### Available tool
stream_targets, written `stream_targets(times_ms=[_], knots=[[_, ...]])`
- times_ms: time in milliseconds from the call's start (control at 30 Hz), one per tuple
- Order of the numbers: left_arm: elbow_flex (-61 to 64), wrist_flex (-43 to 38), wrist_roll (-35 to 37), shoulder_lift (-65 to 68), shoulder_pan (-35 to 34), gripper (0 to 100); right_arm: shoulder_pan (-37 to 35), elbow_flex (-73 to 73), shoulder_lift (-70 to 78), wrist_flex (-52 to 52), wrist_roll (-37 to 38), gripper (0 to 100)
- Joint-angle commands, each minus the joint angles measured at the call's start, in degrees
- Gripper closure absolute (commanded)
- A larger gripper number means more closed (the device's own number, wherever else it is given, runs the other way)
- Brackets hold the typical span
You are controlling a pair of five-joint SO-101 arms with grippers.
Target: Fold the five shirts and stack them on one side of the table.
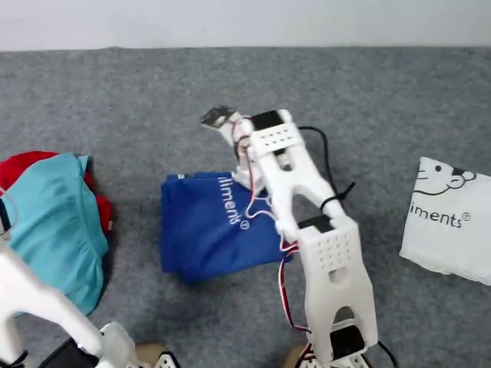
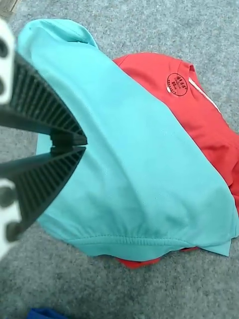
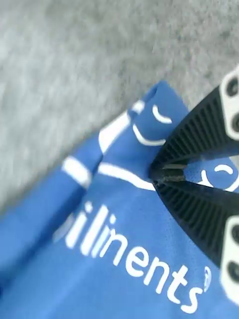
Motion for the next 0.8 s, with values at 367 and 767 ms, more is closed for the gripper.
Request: stream_targets(times_ms=[367, 767], knots=[[-0.2, -0.6, 0.0, -1.6, 0.2, 99, -10.6, -18.5, -4.3, 7.9, 0.3, 99.0], [-0.2, -0.6, 0.0, -1.6, 1.9, 99, -21.2, -20.0, 3.5, -1.5, 0.6, 99.0]])
